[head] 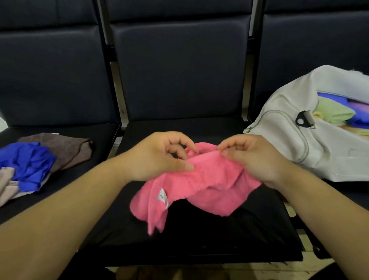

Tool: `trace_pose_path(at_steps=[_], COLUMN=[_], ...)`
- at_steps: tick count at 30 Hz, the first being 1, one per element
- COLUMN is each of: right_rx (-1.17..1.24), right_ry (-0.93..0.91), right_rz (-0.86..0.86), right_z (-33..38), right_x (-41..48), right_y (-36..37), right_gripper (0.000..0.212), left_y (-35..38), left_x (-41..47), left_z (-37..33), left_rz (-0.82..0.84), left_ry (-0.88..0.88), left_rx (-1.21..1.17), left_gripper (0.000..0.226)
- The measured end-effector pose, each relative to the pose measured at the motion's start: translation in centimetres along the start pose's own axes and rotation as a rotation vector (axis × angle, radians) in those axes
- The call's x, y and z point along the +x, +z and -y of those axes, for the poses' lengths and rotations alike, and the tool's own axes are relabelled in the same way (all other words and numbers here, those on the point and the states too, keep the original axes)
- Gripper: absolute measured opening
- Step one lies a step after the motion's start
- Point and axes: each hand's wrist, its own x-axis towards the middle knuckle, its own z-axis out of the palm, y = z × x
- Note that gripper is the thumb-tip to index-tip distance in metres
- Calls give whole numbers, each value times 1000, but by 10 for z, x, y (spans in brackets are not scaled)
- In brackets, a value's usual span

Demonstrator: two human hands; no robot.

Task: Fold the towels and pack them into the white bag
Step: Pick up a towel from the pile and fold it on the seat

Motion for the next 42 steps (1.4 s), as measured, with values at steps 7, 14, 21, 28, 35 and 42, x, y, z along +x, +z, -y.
trace_pose_path(at_steps=[7,14,21,28,35,42], right_rx=[287,403,99,349,62,-148], right_ry=[25,39,-8,9,-97,-237], right_rz=[-25,241,121,-76,400,320], right_z=[8,14,12,13,22,28], right_x=[5,2,9,21,7,7], right_y=[0,6,21,37,29,27], right_gripper=[28,41,47,41,25,36], left_y=[-17,-20,-22,-20,-29,-33], left_x=[-6,1,1,1,2,5], left_z=[6,21,15,8,10,14], left_rz=[99,-112,-181,-163,-241,-310], left_ry=[48,-16,-34,-46,-44,-90], left_rx=[296,315,119,127,0,-58], left_gripper=[23,27,23,19,19,19])
